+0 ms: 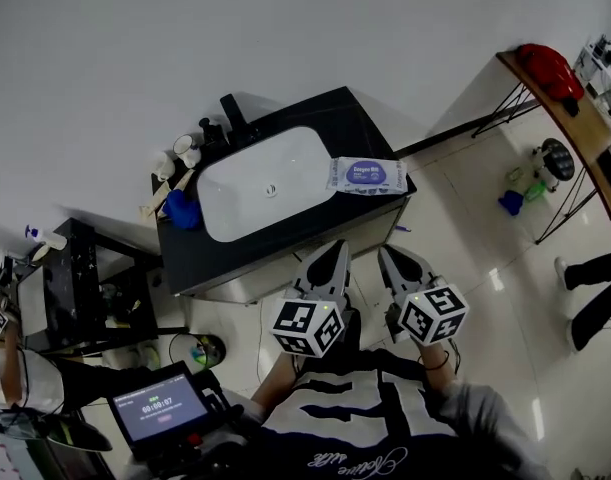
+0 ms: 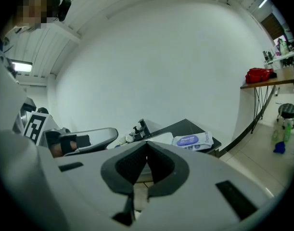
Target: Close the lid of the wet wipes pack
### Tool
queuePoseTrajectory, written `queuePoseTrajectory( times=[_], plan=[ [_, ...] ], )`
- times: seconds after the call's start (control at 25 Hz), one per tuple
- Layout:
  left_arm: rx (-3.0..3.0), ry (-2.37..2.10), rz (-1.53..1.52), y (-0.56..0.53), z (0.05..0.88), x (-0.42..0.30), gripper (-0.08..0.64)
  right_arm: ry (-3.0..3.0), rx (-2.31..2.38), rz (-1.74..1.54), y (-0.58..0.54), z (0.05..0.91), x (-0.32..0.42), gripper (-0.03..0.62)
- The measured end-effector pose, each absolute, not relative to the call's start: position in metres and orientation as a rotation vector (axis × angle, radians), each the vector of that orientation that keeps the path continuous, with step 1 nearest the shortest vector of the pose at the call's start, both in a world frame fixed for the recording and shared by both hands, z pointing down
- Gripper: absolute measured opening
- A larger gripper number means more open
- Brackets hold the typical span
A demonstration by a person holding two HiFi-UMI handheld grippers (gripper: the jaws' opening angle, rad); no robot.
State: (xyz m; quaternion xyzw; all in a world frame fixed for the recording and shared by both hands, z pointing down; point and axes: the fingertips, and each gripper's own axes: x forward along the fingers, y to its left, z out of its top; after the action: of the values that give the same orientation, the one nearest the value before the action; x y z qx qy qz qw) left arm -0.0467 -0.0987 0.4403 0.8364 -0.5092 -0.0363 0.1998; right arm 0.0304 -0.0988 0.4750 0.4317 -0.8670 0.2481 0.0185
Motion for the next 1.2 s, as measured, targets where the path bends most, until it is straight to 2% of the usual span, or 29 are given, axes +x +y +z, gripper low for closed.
queuePoseTrajectory(
  times=[0.24,0.6,1.2],
  plan=[
    [2.303,-1.4,-0.054,0.01,0.454,-0.001,0.002,-2.72,1.326,0.713,0.0,0.466,0.061,-0.003],
    [2.338,-1.401,0.019,0.053,0.453,0.002,0.002,-2.754,1.335,0.729,0.03,0.462,0.052,-0.002],
    [2.457,-1.36,0.114,0.025,0.45,-0.049,0.002,-2.729,1.47,0.655,0.005,0.446,0.005,-0.003]
  ],
)
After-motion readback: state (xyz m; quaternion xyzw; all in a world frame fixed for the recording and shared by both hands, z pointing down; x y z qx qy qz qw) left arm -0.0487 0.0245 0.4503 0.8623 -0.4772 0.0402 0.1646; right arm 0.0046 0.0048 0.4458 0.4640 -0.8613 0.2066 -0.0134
